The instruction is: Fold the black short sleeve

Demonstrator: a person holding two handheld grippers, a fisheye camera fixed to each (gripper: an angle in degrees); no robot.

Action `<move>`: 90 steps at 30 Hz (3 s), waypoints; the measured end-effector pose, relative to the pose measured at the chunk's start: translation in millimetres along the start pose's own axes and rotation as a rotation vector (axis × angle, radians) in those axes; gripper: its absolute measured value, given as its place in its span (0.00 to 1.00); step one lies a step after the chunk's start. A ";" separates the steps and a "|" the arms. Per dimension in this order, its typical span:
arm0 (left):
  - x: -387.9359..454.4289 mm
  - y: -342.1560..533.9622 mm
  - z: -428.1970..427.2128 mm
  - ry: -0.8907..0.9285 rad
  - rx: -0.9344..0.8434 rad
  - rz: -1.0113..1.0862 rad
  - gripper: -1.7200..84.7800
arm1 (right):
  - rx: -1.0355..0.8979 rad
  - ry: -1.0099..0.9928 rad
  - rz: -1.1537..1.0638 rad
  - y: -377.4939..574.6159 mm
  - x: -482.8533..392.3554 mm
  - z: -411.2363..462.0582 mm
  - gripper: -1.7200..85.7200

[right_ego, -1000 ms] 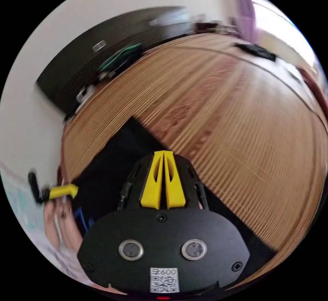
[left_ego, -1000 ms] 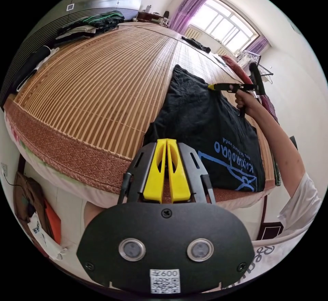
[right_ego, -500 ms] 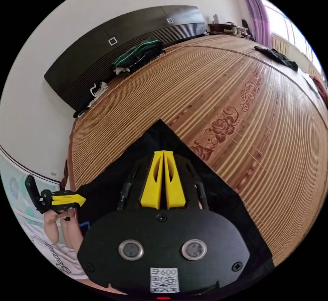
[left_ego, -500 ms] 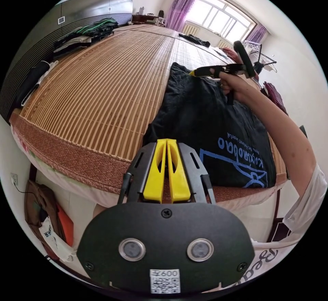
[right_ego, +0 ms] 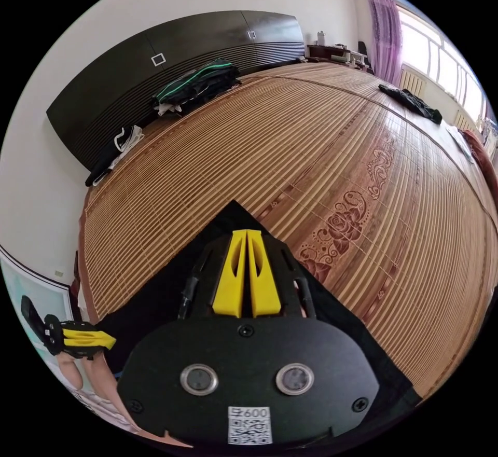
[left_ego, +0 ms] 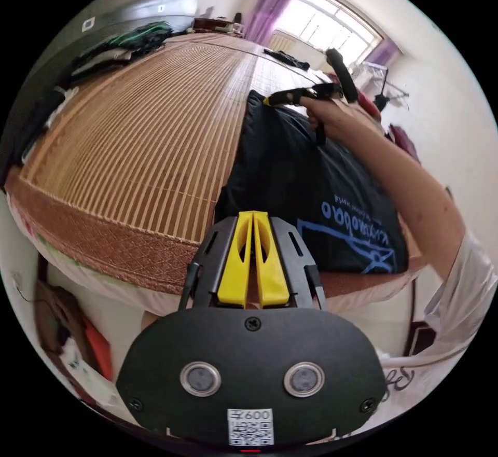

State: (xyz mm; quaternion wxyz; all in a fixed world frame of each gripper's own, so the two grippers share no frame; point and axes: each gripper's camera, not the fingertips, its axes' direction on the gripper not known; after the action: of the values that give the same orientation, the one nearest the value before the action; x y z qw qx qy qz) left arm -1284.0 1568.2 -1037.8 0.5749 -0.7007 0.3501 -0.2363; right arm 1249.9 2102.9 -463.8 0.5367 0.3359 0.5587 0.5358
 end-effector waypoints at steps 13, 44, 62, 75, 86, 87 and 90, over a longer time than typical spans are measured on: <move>-11.9 69.5 -9.1 -0.126 -0.024 -0.003 0.02 | -0.014 0.280 -0.338 31.8 -93.3 75.3 0.01; 94.1 101.6 54.0 -0.350 -0.090 0.336 0.02 | 0.047 0.316 -0.244 -42.4 -188.4 -0.7 0.01; 41.5 -28.4 45.8 -0.336 0.228 0.168 0.03 | 0.128 0.020 0.280 112.9 -52.1 -394.1 0.01; 80.2 -358.3 283.4 -0.489 0.069 0.439 0.03 | 0.196 0.211 0.508 116.8 -102.8 -493.5 0.01; -15.3 -456.3 323.8 -0.390 0.049 0.282 0.03 | 0.278 0.172 0.641 97.0 -192.9 -567.9 0.01; -23.1 -463.9 329.4 -0.384 0.051 0.282 0.03 | 0.284 0.160 0.651 97.4 -196.8 -571.5 0.01; -47.4 -481.6 343.7 -0.352 0.067 0.266 0.03 | 0.337 0.153 0.731 105.2 -219.8 -592.8 0.01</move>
State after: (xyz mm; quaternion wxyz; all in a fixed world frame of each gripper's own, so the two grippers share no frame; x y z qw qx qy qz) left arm -956.8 1869.5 -644.8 0.6763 -0.6594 0.3254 -0.0439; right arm 703.7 1773.8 -399.2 0.2054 0.5548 0.5206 0.6156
